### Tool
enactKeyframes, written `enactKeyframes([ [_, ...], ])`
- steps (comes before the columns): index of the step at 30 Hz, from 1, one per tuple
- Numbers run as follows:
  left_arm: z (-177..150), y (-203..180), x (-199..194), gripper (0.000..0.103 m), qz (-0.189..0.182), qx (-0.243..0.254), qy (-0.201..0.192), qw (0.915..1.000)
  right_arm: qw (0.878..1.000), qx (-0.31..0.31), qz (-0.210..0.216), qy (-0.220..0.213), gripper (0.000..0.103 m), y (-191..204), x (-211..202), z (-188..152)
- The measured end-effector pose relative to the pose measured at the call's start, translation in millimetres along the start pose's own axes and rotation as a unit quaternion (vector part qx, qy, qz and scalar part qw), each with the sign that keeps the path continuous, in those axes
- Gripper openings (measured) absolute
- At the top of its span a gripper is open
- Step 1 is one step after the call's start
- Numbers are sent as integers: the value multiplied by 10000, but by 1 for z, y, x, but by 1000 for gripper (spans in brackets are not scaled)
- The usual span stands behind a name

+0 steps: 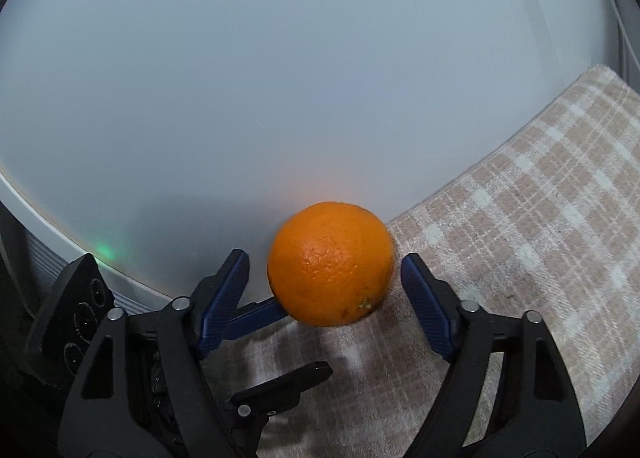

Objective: Organize fruits
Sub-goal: 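Close the right tool on the mandarin and lift it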

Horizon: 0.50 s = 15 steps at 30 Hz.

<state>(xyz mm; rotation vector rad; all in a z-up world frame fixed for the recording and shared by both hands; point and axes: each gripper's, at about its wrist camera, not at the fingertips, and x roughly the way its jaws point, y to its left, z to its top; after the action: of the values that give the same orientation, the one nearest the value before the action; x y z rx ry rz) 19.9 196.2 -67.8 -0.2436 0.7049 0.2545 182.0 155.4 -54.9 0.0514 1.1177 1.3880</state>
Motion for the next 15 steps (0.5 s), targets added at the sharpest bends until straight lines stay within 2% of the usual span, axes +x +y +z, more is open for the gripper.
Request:
enactKeyframes([
  [10, 3, 0, 8, 47, 95, -3, 65, 9999, 9998, 139, 64, 110, 75, -7, 21, 3],
  [15, 4, 1, 11, 47, 21, -52, 69, 10000, 9999, 151, 43, 46, 73, -6, 26, 1],
])
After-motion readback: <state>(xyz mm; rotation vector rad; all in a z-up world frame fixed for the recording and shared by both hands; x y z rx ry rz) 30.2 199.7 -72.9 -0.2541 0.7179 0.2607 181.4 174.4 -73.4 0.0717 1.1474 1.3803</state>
